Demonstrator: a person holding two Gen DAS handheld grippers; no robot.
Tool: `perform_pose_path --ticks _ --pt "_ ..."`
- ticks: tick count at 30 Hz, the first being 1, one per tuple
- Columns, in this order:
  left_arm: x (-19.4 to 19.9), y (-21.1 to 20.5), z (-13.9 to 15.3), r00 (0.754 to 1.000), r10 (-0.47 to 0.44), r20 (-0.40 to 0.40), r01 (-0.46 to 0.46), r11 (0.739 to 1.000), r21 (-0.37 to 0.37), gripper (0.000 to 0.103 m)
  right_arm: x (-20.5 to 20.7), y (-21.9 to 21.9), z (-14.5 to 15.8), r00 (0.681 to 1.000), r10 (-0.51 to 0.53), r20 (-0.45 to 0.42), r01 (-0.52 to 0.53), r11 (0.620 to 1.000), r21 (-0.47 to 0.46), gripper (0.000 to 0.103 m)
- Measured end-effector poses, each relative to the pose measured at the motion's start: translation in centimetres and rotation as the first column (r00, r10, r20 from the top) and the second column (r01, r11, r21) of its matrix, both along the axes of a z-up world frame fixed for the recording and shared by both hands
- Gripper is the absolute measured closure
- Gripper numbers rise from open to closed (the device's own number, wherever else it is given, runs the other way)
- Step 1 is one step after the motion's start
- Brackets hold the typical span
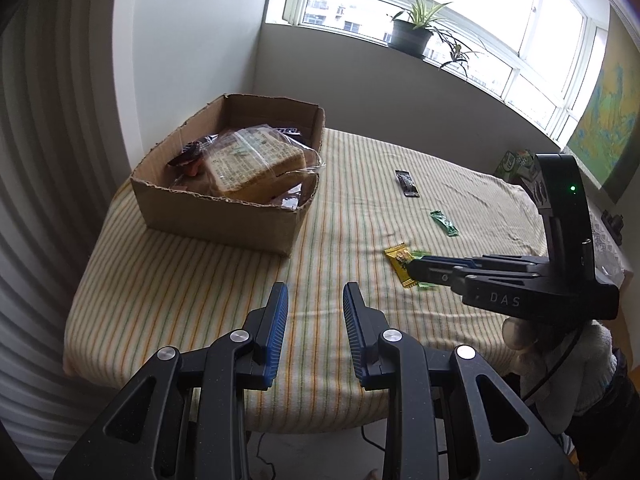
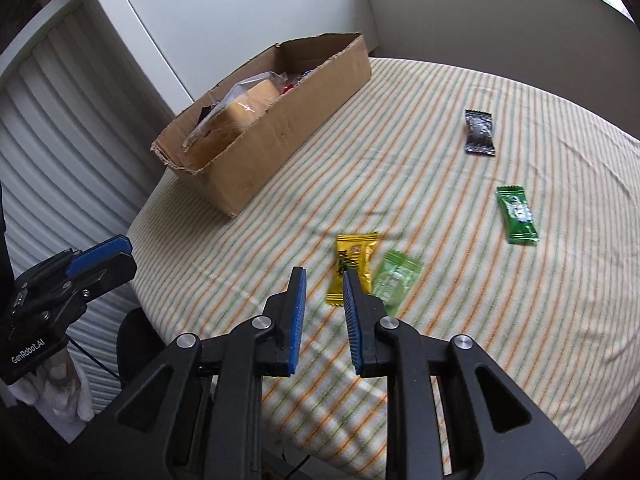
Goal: Organize snacks
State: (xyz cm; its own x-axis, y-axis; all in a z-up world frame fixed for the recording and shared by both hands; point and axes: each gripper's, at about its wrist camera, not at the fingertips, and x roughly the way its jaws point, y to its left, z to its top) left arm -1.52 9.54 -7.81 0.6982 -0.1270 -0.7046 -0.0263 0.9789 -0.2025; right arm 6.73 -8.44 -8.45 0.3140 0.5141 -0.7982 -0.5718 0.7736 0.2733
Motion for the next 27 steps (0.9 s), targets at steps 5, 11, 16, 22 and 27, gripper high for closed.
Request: perform_pose_path --ticks 5,11,16,22,27 --pt "0.2 -0.5 -0.6 1.000 -0.009 -0.014 0.009 1.000 -0.008 0.076 0.5 0.8 -1.0 1.000 -0.018 0.020 0.019 0.999 -0.051 0.073" --pt "0.3 -0.7 -0.8 1.000 -0.016 -0.026 0.016 1.000 -0.004 0.076 1.6 2.5 -2.0 0.997 0.050 -0.061 -0.048 0.998 0.038 0.073" --pt "0.9 -1.0 -0.9 0.999 -0.025 -0.031 0.025 1.000 0.000 0.076 1.4 1.2 -0.9 1.000 0.003 -0.026 -0.002 0.998 0.069 0.072" --pt "2.3 -2.6 -1.6 0.996 -0.071 -0.046 0.071 0.997 0.003 0.076 0.7 -0.1 -1.2 0.991 -0.096 0.090 0.106 0.988 -0.115 0.057" --pt "3.1 -3.7 -2.5 0.993 -0.093 -0.072 0.093 0.996 -0.006 0.076 1.2 0.7 -2.2 0.992 -0.094 0.088 0.107 0.982 -0.157 0.038"
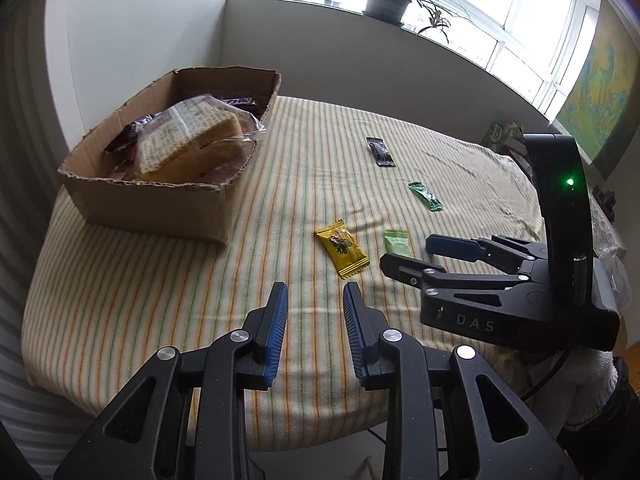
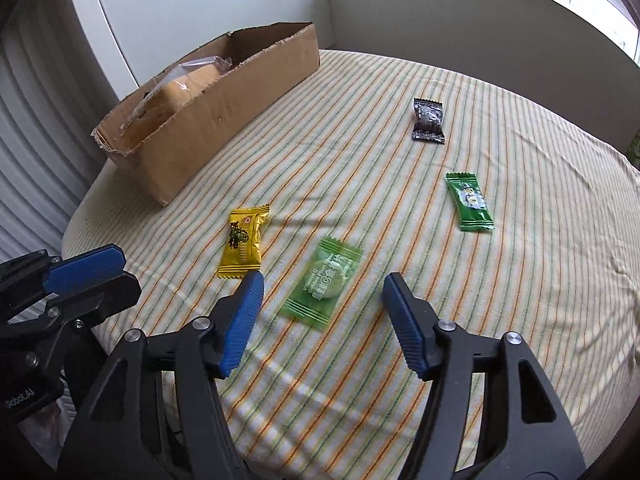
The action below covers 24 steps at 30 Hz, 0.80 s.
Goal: Organize snacks
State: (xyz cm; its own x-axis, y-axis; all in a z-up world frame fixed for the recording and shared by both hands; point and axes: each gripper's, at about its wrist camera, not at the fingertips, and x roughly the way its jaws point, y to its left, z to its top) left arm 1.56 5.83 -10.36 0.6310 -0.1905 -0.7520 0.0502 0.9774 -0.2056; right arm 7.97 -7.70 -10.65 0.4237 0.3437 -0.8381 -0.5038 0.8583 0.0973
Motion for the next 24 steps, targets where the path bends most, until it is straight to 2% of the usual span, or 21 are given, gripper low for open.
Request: perform_pose_path --ticks 4,8,13,17,24 --pt "0.7 -0.5 -0.2 1.000 -0.002 -0.008 0.002 1.000 0.010 0.076 0.8 0.3 -0.2 1.000 0.001 0.030 0.001 0.998 -0.066 0.041" --pt "1.5 -0.9 -0.3 1.000 -0.012 -0.015 0.013 1.000 0.015 0.076 1.9 -1.3 0.0 1.000 0.001 0.017 0.000 0.998 -0.060 0.061" --pt "3.0 -2.3 -0.8 0.999 -0.029 -0.032 0.029 0.999 0.016 0.076 2.4 -2.2 0.1 1.000 0.020 0.016 -0.019 0.999 -0.049 0.063" --pt "4.0 -3.3 -1.5 0.998 -0.028 -0.047 0.029 0.999 0.022 0.061 2.5 -2.2 0.2 0.999 0.034 0.028 -0.032 0.997 -0.071 0.063" --pt "6.0 -3.9 -2.2 0.998 0.013 -0.065 -0.010 0.999 0.044 0.061 2.7 -3.0 0.3 1.000 0.015 0.019 -0.014 0.999 -0.040 0.063"
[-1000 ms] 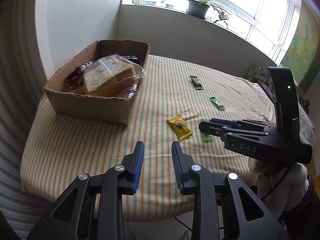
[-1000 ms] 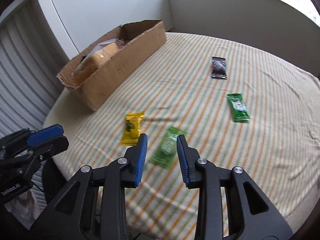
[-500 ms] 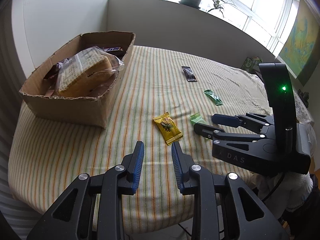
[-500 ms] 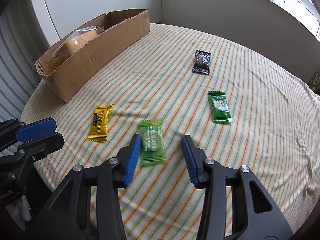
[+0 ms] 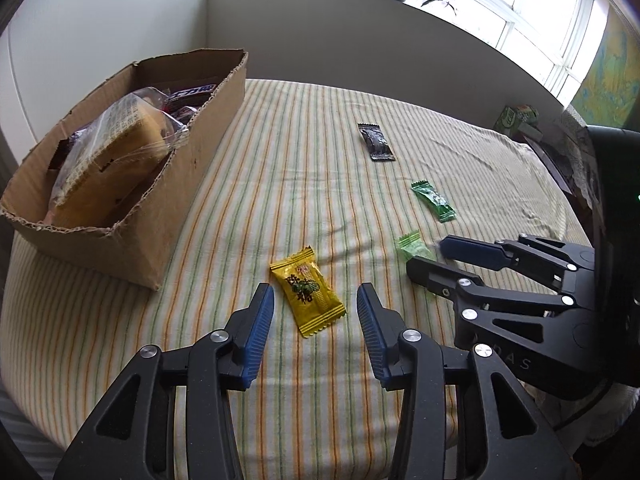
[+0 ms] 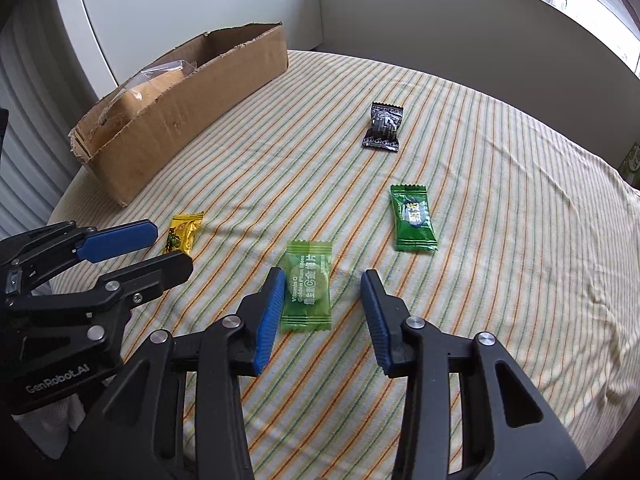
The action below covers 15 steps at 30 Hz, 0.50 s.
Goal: Organize snacks
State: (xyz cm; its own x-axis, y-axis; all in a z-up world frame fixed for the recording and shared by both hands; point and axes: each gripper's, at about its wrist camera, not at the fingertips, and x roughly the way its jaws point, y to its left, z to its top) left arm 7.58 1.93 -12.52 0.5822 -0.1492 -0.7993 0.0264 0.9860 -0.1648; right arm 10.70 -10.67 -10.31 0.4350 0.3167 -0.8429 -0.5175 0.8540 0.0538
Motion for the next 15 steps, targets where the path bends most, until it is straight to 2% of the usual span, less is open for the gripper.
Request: perform_pose_path --ticks 6,10,13,15 --pt "0.6 -0.3 -1.1 1.000 0.015 -0.014 -0.015 1.000 0.026 0.062 -0.4 0.1 -0.1 1.000 0.008 0.009 -0.008 1.000 -0.015 0.063" --pt "0.3 0.3 -1.0 1.000 0.027 -0.008 -0.027 0.999 0.037 0.077 -0.2 0.2 -0.1 1.000 0.009 0.009 -0.008 1.000 -0.015 0.063" --pt "0.1 0.8 -1.0 1.000 0.025 -0.008 -0.025 0.999 0.026 0.079 -0.4 0.5 -0.2 1.000 0.011 0.016 -0.010 1.000 -0.028 0.063" --pt "-0.1 0.8 -1.0 1.000 0.025 -0.004 -0.025 0.999 0.028 0.080 -0.4 0.6 -0.1 1.000 0.013 0.014 -0.013 1.000 -0.028 0.069"
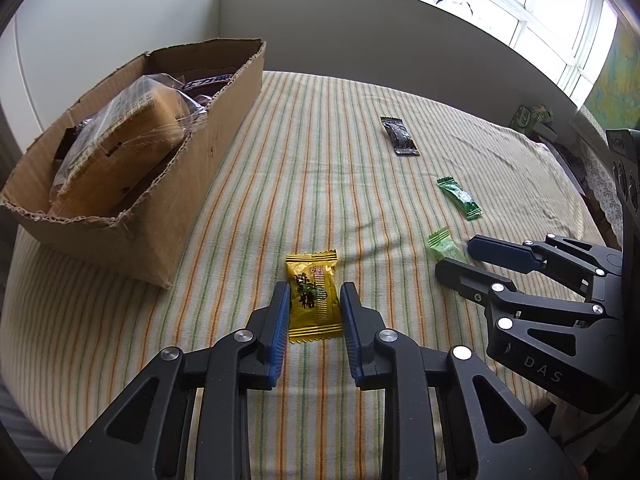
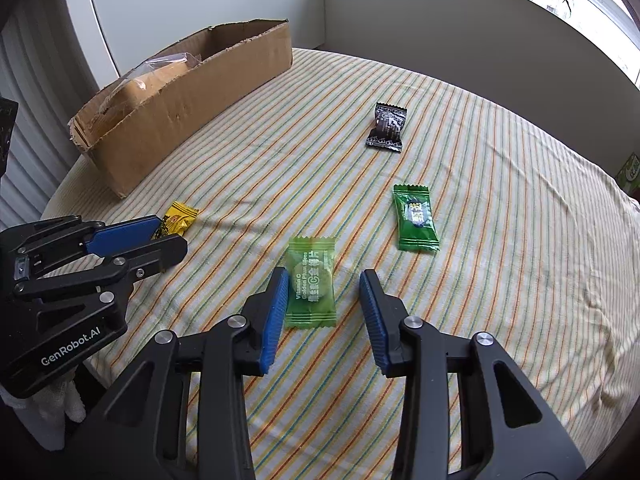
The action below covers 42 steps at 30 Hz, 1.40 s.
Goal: Organize snacks
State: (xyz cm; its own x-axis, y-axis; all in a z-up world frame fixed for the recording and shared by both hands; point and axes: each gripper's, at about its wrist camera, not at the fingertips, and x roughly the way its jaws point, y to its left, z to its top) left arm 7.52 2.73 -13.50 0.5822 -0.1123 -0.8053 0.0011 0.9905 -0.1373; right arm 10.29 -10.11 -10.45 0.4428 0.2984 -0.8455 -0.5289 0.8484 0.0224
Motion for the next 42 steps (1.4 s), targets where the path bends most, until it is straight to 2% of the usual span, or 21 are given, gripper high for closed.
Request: perform_pose_path --ticks 2,14,23,34,42 --pt "-0.2 0.0 0.0 1.000 -0.001 0.003 0.001 1.000 0.000 0.080 0.0 -0.1 0.0 1.000 0.000 -0.004 0.000 1.000 0.001 0.079" --pt "-2.2 0.9 1.2 1.000 0.000 0.029 0.001 1.000 -0.011 0.080 -0.4 -1.1 1.0 1.000 -0.015 -0.002 0.015 0.999 0.030 0.080" --pt "-3.0 1.7 3.4 0.996 0.007 0.086 -0.007 1.000 -0.002 0.080 -1.1 -0.8 4.6 0.998 0.002 0.055 -0.006 0.998 0.068 0.080" --pt "-1.9 5.2 8.0 0.980 0.038 0.193 -0.049 0.998 0.051 0.080 0.9 3.5 9.5 0.989 0.065 0.134 -0.079 0.992 0.098 0.080" --pt "0.5 8.2 9.6 0.972 0.071 0.223 -0.083 0.995 0.045 0.080 4.1 8.0 11.8 0.980 0.125 0.154 -0.144 0.982 0.119 0.080"
